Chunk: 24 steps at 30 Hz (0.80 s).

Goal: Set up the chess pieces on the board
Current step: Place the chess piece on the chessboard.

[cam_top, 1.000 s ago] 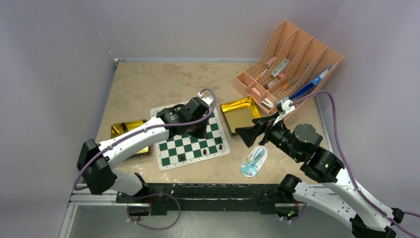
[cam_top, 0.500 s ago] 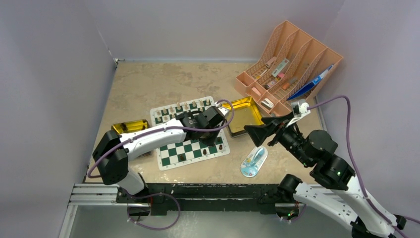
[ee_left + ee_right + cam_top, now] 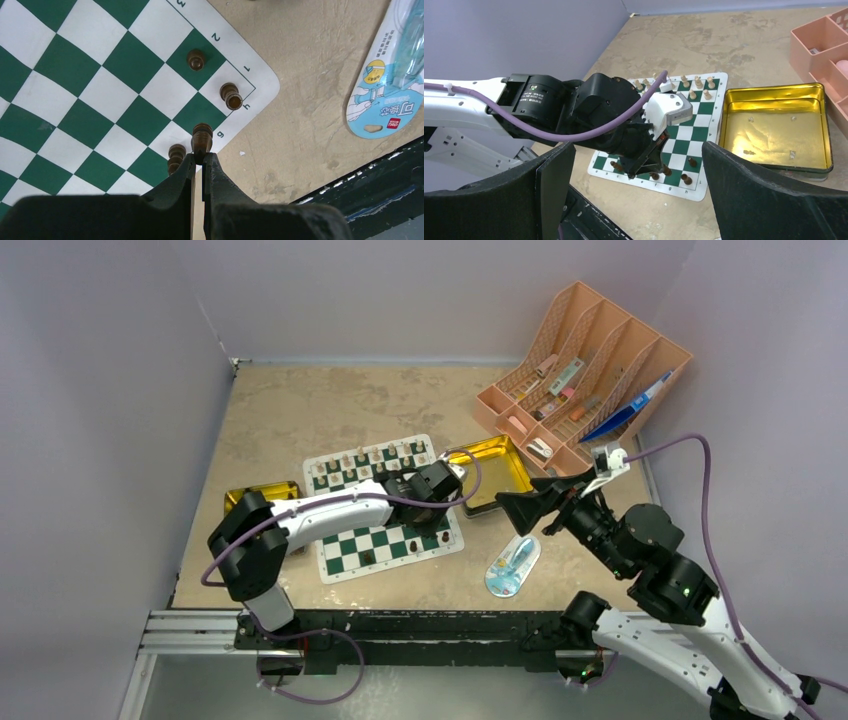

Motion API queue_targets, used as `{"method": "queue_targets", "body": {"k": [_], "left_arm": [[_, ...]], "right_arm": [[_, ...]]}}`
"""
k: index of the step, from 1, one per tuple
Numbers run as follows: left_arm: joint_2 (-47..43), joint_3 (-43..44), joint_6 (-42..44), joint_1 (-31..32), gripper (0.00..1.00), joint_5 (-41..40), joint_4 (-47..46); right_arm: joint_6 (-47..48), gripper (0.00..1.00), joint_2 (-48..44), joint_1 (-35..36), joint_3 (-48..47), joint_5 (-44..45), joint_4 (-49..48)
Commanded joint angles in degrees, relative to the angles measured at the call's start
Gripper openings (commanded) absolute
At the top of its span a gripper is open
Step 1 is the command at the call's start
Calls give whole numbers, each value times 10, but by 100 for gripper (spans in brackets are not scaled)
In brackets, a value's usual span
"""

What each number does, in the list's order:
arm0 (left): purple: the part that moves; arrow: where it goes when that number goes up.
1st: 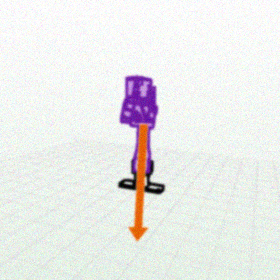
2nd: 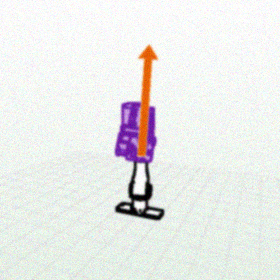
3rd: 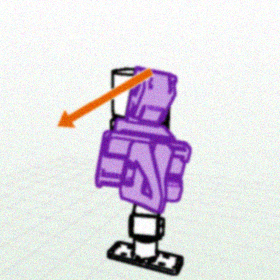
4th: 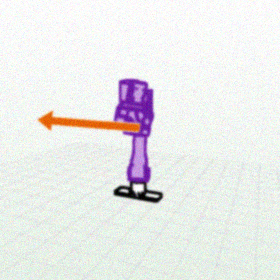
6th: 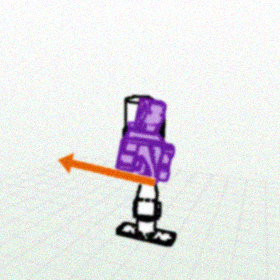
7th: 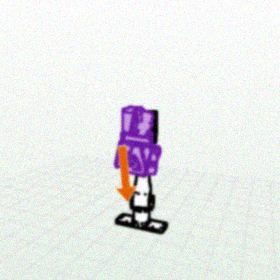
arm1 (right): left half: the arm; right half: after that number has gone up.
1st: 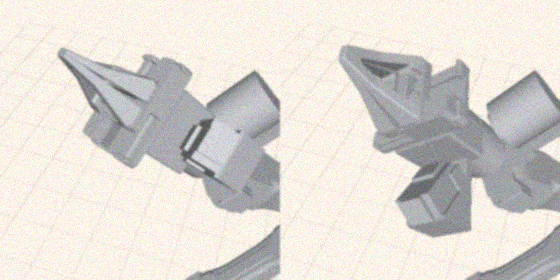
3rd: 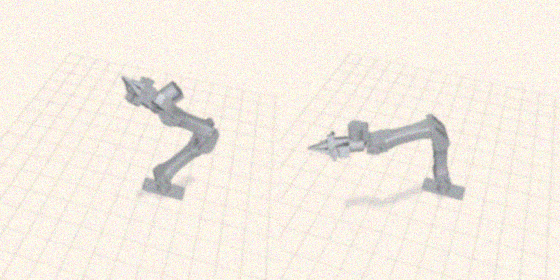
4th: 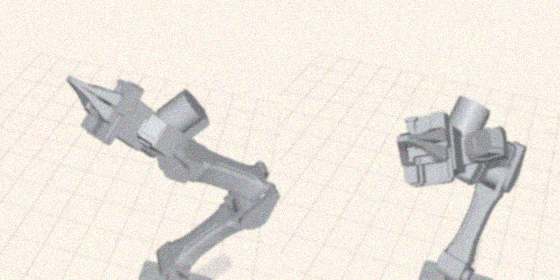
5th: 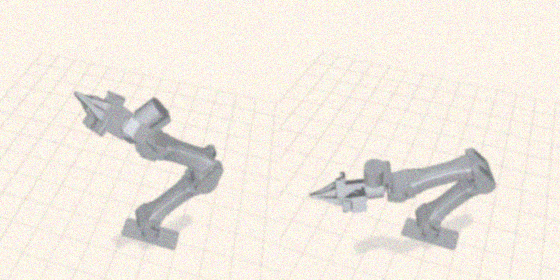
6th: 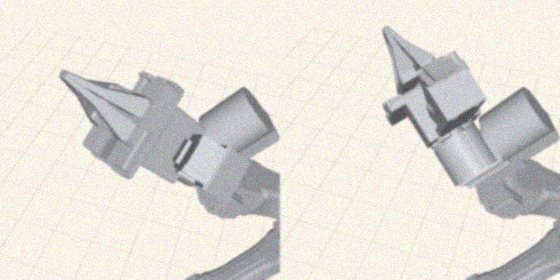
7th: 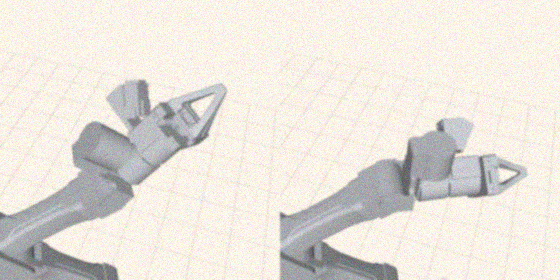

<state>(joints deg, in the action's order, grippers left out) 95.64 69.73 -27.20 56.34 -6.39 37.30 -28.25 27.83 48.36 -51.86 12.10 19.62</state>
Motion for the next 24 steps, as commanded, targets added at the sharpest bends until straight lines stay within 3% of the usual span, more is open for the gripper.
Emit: {"method": "queue_targets", "body": {"k": [1, 24], "left_arm": [[-1, -9, 9, 4, 0, -3, -34], [53, 11, 18, 12, 0, -7, -19]], "right_arm": [[4, 99, -5, -1, -25, 13, -10], [-6, 99, -21, -1, -26, 7, -12]]}}
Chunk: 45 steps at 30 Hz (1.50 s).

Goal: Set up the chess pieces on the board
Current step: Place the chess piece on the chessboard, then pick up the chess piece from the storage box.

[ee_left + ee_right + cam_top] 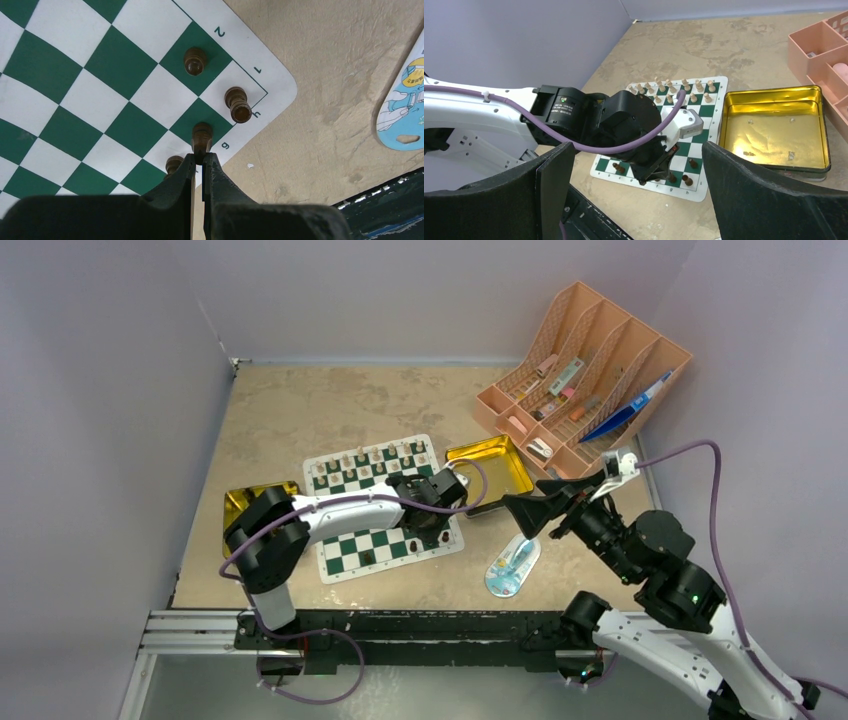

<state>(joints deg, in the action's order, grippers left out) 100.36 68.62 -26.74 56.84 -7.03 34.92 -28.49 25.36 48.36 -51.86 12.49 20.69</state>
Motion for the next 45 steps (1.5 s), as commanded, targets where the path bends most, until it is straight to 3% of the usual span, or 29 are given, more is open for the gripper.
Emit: {"method": "queue_targets", "body": {"k": [1, 8, 19, 31, 35, 40, 45], "left_arm": [[9, 23, 15, 7, 0, 0, 4], [16, 22, 11, 10, 0, 12, -1], [21, 56, -9, 13, 36, -10, 22], [1, 99, -18, 8, 52, -35, 23], [-29, 109, -21, -14, 64, -29, 14], [-91, 98, -23, -87, 70, 10, 2], [-174, 72, -37, -146, 74, -58, 14]], "right_arm": [[-4, 99, 3, -1, -27, 4, -23], [-7, 98, -3, -1, -30, 8, -18], [-13, 99, -8, -1, -14, 3, -22], [-25, 99, 4, -1, 30, -14, -51], [-29, 99, 15, -2, 53, -38, -81], [-43, 99, 44, -1, 92, -99, -130], [-48, 99, 88, 0, 108, -114, -151]]}}
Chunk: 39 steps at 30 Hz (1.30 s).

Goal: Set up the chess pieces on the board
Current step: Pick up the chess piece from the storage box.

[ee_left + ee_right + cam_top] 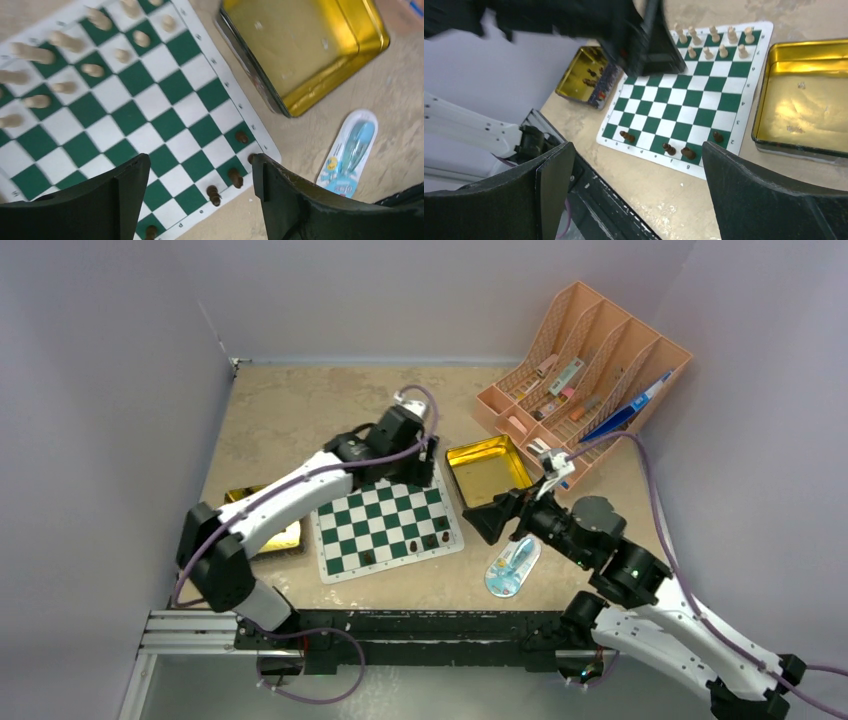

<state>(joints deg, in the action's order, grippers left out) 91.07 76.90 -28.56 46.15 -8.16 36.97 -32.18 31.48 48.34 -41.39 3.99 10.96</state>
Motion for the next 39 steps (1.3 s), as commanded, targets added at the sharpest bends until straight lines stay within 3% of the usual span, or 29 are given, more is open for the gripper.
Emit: {"method": "queue_targets", "body": {"k": [1, 5, 8, 11, 18, 22, 28, 33, 39], "left_arm": [[-99, -16, -20, -54, 75, -52, -3], [-153, -35, -39, -127, 72, -72, 29], [-185, -47, -68, -169, 64, -124, 61], [-206, -68, -100, -211, 63, -166, 77], [-220, -147, -160, -415, 62, -46, 83], [-223, -172, -216, -491, 61, -67, 104], [-189, -193, -298, -564, 54, -48, 126], [-160, -207, -399, -576, 52, -58, 151], [-148, -249, -463, -576, 41, -36, 106]], "right_arm": [[-12, 99, 37, -1, 1, -31, -55], [-11, 99, 60, -1, 3, -53, -77], [-6, 99, 65, -1, 15, -87, -106], [-4, 99, 68, -1, 20, -96, -124], [2, 99, 67, -1, 42, -122, -156], [3, 99, 73, -1, 44, -126, -169], [7, 99, 90, -1, 47, -151, -198], [19, 99, 100, -1, 48, -156, -202], [21, 99, 108, -1, 44, -172, -207]]}}
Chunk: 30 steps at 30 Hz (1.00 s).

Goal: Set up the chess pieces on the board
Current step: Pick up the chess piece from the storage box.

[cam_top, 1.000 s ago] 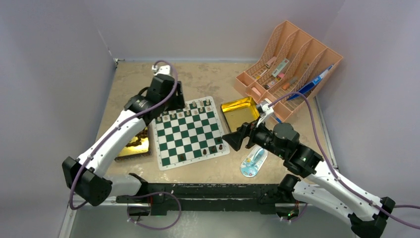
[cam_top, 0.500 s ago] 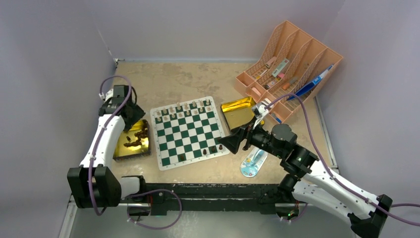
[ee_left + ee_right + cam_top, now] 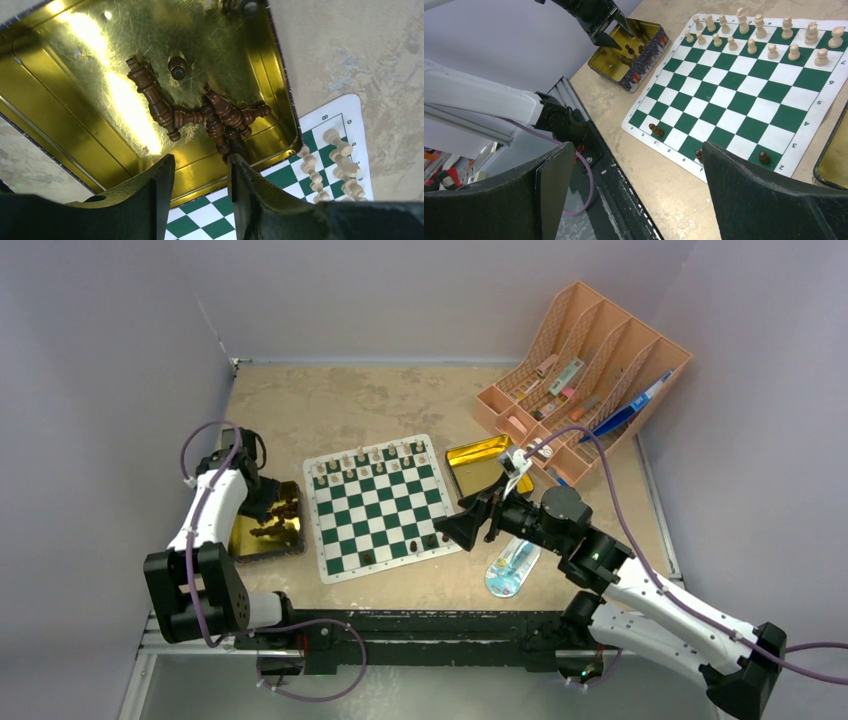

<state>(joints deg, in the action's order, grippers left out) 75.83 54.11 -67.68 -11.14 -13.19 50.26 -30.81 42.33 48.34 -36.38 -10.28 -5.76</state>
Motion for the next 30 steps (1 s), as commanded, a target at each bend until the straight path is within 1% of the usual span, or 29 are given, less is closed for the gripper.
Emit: {"method": "queue_targets", "body": {"k": [1, 5, 9, 12, 18, 26, 30], "left_arm": [[11, -24, -82, -3, 41, 10, -24], [28, -24, -100, -3, 40, -20, -21], [31, -25, -99, -3, 40, -30, -39], [38, -19, -114, -3, 37, -43, -32], [44, -16, -124, -4, 36, -73, -29], [59, -19, -112, -4, 36, -58, -65], [69, -18, -102, -4, 36, -61, -77]], "right_arm": [[3, 99, 0, -1, -4, -37, -46], [-5, 99, 0, -1, -6, -43, -53], [4, 99, 3, -1, -13, -34, -45], [0, 99, 6, -1, -14, -39, -47], [-5, 99, 20, -1, -19, -52, -48], [-14, 99, 24, -1, -15, -55, -55], [1, 99, 39, -1, -34, -54, -39]]}}
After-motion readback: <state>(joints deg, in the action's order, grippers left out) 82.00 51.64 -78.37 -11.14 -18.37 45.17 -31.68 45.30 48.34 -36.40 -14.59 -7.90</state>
